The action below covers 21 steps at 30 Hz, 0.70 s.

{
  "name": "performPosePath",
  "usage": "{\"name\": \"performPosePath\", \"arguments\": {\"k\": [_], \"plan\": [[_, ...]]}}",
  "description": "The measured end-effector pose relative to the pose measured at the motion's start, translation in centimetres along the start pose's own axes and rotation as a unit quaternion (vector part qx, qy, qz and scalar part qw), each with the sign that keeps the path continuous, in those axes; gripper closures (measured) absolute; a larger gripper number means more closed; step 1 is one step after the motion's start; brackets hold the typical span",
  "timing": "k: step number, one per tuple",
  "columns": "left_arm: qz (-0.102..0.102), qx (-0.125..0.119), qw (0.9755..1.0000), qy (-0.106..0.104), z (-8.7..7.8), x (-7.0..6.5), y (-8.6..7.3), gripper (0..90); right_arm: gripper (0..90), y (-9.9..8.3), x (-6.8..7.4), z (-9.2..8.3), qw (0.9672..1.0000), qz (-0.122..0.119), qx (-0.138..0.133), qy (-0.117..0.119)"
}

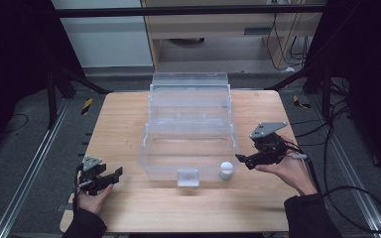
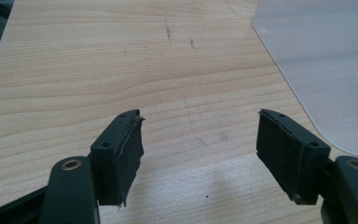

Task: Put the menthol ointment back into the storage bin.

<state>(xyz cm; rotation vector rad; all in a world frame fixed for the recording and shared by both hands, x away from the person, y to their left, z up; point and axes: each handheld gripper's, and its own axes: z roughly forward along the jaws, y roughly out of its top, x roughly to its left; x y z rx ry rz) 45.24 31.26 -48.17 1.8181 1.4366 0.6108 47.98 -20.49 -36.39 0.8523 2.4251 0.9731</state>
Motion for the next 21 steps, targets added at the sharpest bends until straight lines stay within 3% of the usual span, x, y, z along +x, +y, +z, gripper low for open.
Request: {"name": "performPosePath", "arguments": {"k": [6, 8, 12, 21], "plan": [[0.000, 0.001, 1.0000, 0.001, 0.1, 0.1, 0.0, 30.9, 16.5, -1.8, -0.2, -0.2, 0.9996, 0.020, -0.015, -0.016], [0.001, 0.001, 1.0000, 0.001, 0.1, 0.1, 0.0, 30.9, 16.1, -2.8, -0.3, -0.2, 0.9988, 0.030, -0.021, -0.032], [-0.002, 0.000, 1.0000, 0.001, 0.0, 0.1, 0.0, 31.0, 15.6, -3.8, -0.3, 0.0, 0.9978, 0.045, -0.030, -0.037], [-0.002, -0.007, 1.0000, 0.000, -0.1, 0.2, -0.1, 31.0, 14.9, -6.7, -1.2, 0.2, 0.9912, 0.094, -0.051, -0.078]]}}
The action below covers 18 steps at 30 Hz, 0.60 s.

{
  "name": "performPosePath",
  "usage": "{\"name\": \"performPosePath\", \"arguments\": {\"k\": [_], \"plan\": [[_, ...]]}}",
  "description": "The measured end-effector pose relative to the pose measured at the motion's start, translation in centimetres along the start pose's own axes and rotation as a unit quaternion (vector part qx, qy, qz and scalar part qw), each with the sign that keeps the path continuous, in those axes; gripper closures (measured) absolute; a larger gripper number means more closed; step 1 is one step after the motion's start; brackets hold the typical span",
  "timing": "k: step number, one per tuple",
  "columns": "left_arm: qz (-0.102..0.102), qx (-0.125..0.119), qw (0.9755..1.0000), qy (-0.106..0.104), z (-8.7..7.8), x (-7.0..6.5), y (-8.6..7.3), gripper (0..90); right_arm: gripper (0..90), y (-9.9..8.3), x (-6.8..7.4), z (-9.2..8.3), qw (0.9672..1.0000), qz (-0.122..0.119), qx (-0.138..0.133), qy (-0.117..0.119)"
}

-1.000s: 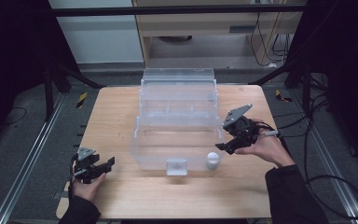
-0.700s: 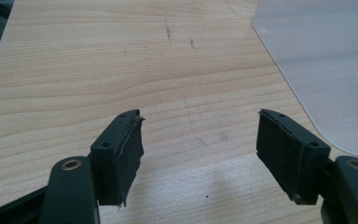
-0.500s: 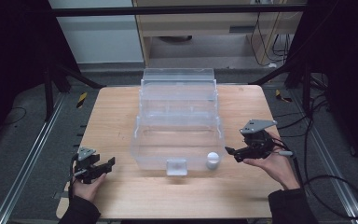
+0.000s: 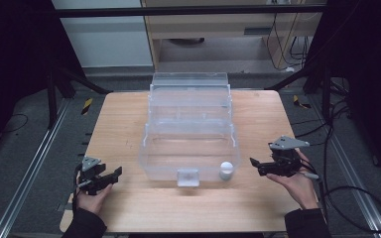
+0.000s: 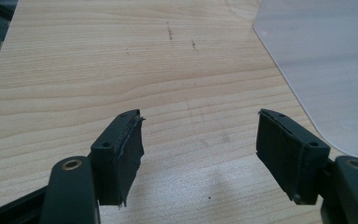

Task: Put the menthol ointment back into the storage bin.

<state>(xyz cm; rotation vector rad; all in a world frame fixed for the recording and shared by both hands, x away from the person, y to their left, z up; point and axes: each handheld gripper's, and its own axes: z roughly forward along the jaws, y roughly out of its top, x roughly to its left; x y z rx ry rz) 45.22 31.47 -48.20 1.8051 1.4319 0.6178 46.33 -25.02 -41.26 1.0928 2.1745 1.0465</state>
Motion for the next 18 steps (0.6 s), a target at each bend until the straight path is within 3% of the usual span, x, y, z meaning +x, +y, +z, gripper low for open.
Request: {"name": "performPosePath", "arguments": {"k": [1, 4, 5, 10, 13, 18], "plan": [[0.001, 0.000, 1.0000, -0.001, 0.0, 0.0, 0.0, 31.0, 14.9, -0.7, -0.5, -0.2, 0.9997, 0.018, -0.013, -0.011], [0.001, -0.001, 1.0000, -0.001, 0.0, 0.0, 0.0, 31.0, 14.9, -1.3, -0.9, -0.4, 0.9993, 0.027, -0.015, -0.021], [0.002, -0.004, 1.0000, 0.002, 0.0, 0.0, 0.0, 30.9, 14.7, -1.9, -1.3, -0.4, 0.9986, 0.041, -0.018, -0.028], [0.000, -0.010, 0.9999, 0.010, -0.1, 0.3, 0.0, 29.6, 13.9, -3.1, -2.1, 0.1, 0.9973, 0.057, -0.018, -0.043], [0.003, -0.012, 0.9997, 0.020, 0.1, 0.5, -0.2, 29.0, 13.8, -4.3, -2.9, 0.9, 0.9963, 0.069, 0.001, -0.051], [0.006, -0.017, 0.9996, 0.024, 0.2, 0.7, -0.2, 28.7, 12.7, -5.5, -3.7, 1.5, 0.9936, 0.093, 0.009, -0.064]]}}
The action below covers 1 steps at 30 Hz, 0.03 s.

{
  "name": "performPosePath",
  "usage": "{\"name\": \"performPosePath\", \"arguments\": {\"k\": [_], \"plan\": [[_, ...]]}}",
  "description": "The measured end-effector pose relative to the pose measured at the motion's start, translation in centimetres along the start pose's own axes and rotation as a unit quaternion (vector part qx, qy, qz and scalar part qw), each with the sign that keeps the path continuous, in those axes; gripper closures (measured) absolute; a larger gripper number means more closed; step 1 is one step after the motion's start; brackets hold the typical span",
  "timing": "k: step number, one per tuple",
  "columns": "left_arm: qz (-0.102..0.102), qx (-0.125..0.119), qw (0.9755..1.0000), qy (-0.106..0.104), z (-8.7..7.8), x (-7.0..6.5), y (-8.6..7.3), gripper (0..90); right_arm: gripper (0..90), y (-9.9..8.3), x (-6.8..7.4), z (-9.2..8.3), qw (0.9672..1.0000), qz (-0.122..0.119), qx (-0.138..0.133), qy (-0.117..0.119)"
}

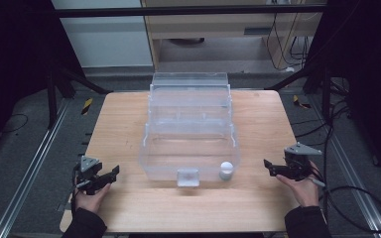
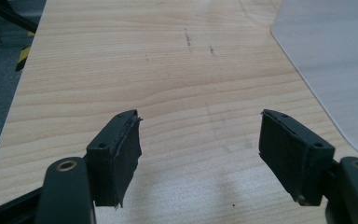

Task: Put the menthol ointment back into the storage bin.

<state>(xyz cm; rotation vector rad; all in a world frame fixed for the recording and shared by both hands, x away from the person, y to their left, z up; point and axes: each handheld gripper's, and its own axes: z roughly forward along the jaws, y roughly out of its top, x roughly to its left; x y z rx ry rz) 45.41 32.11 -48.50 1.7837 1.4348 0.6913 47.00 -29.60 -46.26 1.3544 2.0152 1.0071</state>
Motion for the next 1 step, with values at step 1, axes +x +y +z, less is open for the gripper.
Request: {"name": "performPosePath", "arguments": {"k": [1], "plan": [[0.000, -0.002, 1.0000, 0.000, 0.00, 0.00, 0.00, 28.7, 12.3, -0.17, -0.25, 0.13, 1.0000, 0.003, 0.000, -0.002]]}}
